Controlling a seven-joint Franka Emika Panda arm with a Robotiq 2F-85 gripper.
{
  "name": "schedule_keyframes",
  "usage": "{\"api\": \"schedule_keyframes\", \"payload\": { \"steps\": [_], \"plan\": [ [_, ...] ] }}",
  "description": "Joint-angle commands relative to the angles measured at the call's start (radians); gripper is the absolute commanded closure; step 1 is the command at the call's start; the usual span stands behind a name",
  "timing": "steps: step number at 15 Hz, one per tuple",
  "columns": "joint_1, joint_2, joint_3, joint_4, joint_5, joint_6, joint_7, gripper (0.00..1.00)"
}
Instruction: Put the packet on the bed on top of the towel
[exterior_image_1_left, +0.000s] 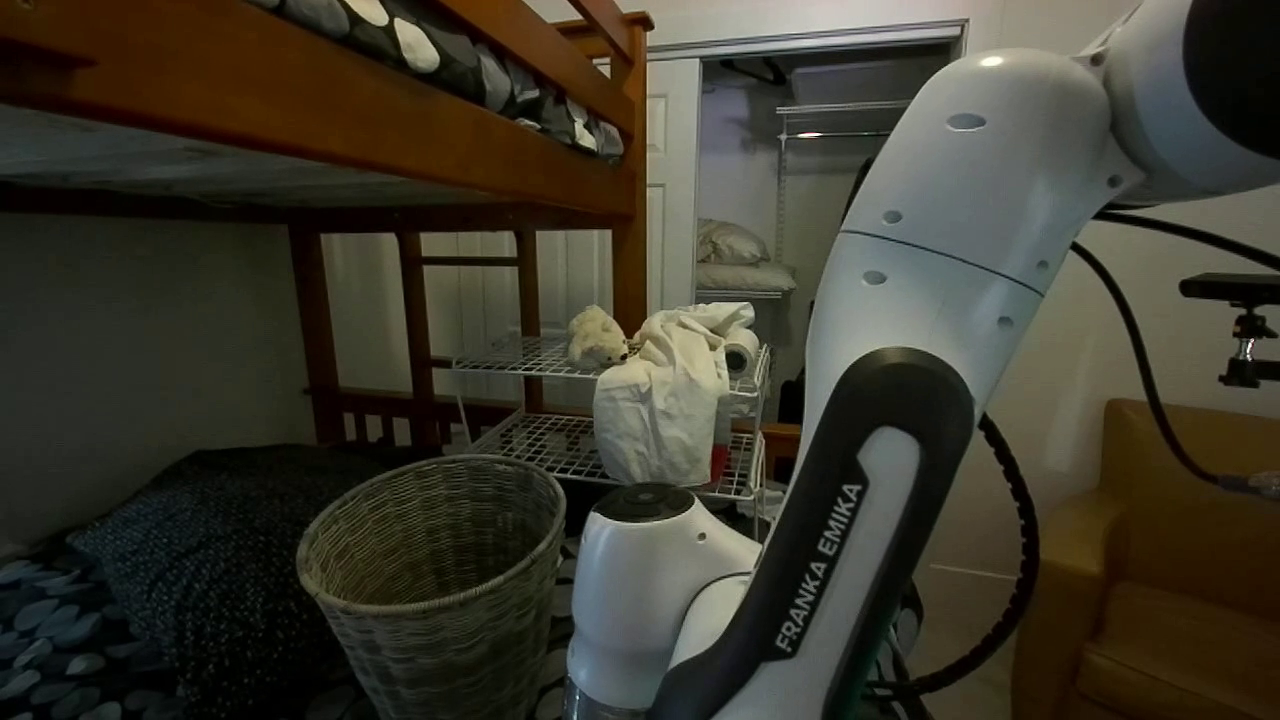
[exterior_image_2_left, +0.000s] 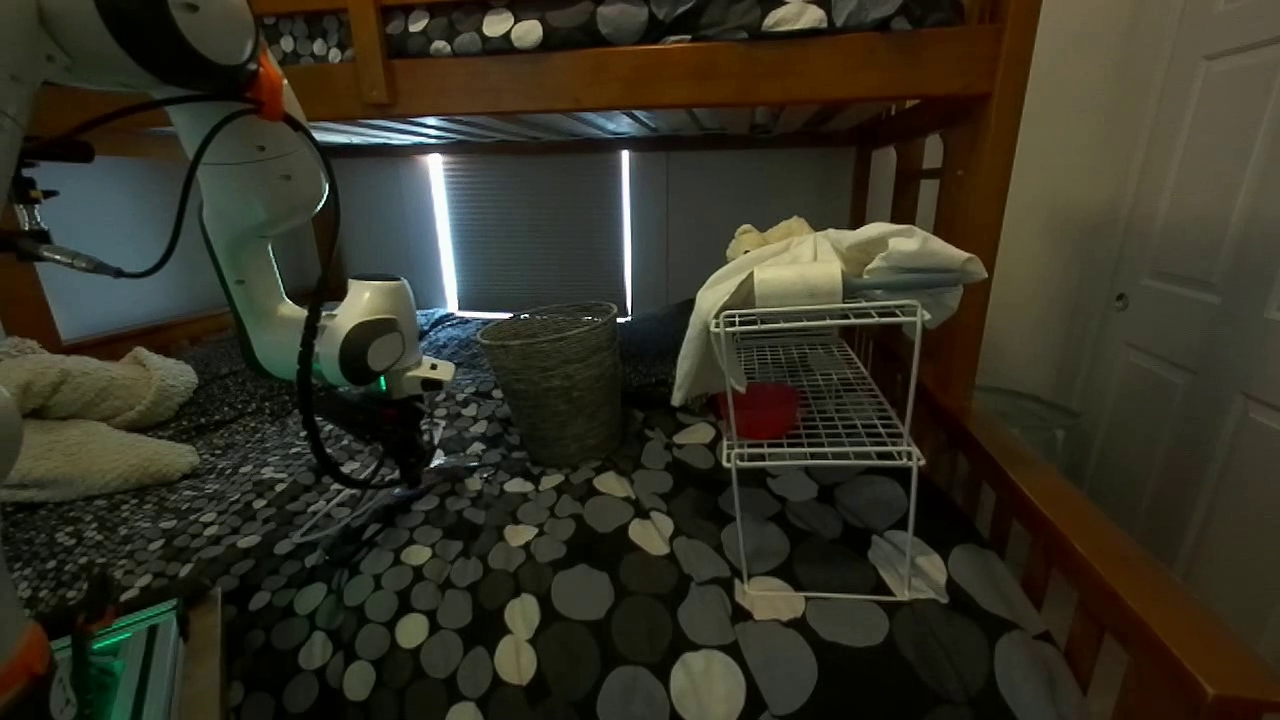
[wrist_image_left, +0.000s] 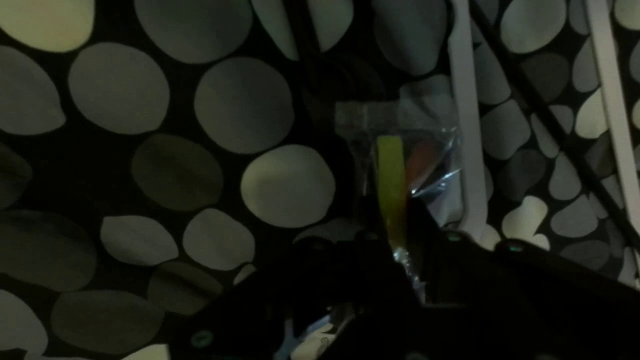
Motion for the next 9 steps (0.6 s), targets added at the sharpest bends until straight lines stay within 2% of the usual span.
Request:
{"api": "schedule_keyframes", "payload": {
  "steps": [1,2,4,6,8,9],
  "plan": [
    [0.055,-0.007,-0.055,-0.002,-0.039,0.017,0.056,1.00],
    [0.061,-0.017,-0.064,-0.006,-0.040,0.020,0.060,0.96],
    [0.059,-0.036,-0.071,-0.016,-0.028,0.037,0.059,1.00],
    [0.027,-0.073,-0.065,-0.040,-0.001,0.064,0.050,0.98],
    [-0.054,-0.135,-0.033,-0.090,0.067,0.122,0.031,0.98],
    [-0.138,-0.178,0.024,-0.119,0.130,0.138,-0.012,0.98]
  ]
}}
